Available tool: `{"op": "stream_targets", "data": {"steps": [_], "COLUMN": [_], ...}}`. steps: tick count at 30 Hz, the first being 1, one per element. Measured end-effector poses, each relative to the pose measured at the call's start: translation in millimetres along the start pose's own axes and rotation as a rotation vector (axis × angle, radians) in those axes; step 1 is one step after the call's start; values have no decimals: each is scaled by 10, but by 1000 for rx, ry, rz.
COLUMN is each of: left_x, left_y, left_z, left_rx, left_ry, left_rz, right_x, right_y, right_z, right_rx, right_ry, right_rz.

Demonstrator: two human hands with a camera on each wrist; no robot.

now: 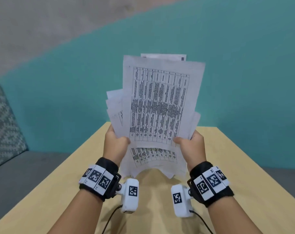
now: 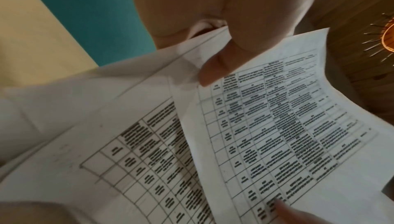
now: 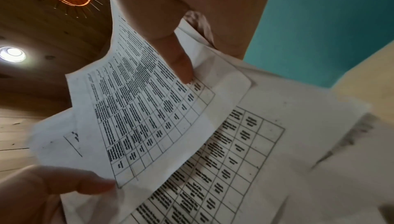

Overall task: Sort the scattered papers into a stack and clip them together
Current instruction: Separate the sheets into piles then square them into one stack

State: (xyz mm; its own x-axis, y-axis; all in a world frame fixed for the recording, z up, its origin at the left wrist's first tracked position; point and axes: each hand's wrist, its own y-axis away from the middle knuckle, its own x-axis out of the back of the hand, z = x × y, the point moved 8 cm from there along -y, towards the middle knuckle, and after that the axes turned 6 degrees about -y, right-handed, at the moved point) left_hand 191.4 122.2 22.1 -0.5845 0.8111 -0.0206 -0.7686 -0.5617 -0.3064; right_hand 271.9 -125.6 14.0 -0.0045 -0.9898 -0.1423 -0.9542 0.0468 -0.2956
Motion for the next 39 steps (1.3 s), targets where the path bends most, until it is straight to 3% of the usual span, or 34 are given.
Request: {"op": "stream_targets", "data": {"steps": [17, 27, 36, 39], "left_x": [-62, 152, 441, 509], "left_y": [-4, -75, -172, -204], "left_z": [-147, 29, 107, 9], "left_rx": [62, 97, 186, 271], "left_ry": [-42, 22, 253, 386], "left_rz": [-73, -119, 159, 234], "right_x": [-37, 79, 187, 92], "right_y": [-4, -30, -73, -15], "right_z": [225, -27, 16, 38], "right_rx": [-68, -23, -175, -252], "right_ry": [39, -4, -13, -235], "right_rz": [-69, -134, -168, -202]}}
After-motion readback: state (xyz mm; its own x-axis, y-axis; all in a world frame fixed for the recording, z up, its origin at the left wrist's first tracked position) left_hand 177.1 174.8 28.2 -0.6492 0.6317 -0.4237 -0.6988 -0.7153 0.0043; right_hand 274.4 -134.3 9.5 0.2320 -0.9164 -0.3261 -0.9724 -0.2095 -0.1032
